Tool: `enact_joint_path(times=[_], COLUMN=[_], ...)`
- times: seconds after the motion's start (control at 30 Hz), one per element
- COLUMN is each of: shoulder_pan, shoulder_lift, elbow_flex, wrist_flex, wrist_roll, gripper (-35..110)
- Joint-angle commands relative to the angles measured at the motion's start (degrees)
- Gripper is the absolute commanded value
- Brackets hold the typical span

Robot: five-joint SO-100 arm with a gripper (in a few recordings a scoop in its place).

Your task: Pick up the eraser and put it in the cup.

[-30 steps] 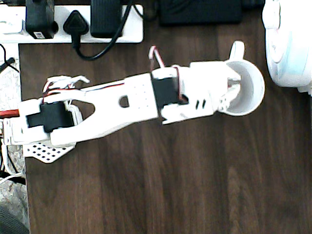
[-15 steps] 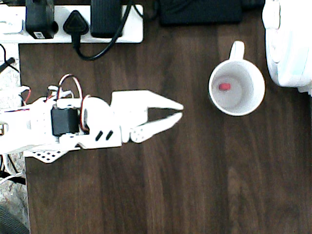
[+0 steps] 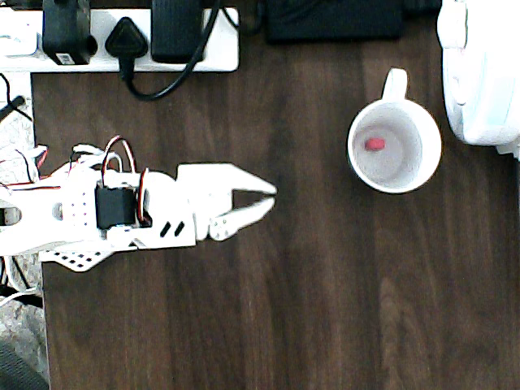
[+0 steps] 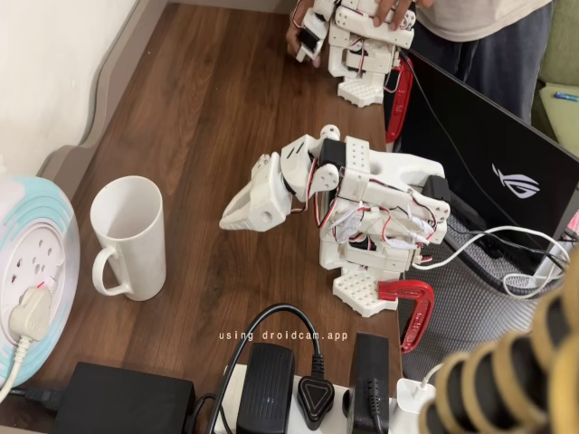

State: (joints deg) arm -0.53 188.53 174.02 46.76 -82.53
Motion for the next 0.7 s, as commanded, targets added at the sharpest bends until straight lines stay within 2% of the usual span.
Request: enact_joint_path(times=[0.0, 0.67], shoulder_pan=[0.79, 0.79], shoulder_lift=[0.7, 0.62], elbow_flex=[0.88, 0.88], wrist_flex=[1.85, 1.93], wrist_roll=[-0.88, -1.41], gripper=[0, 0])
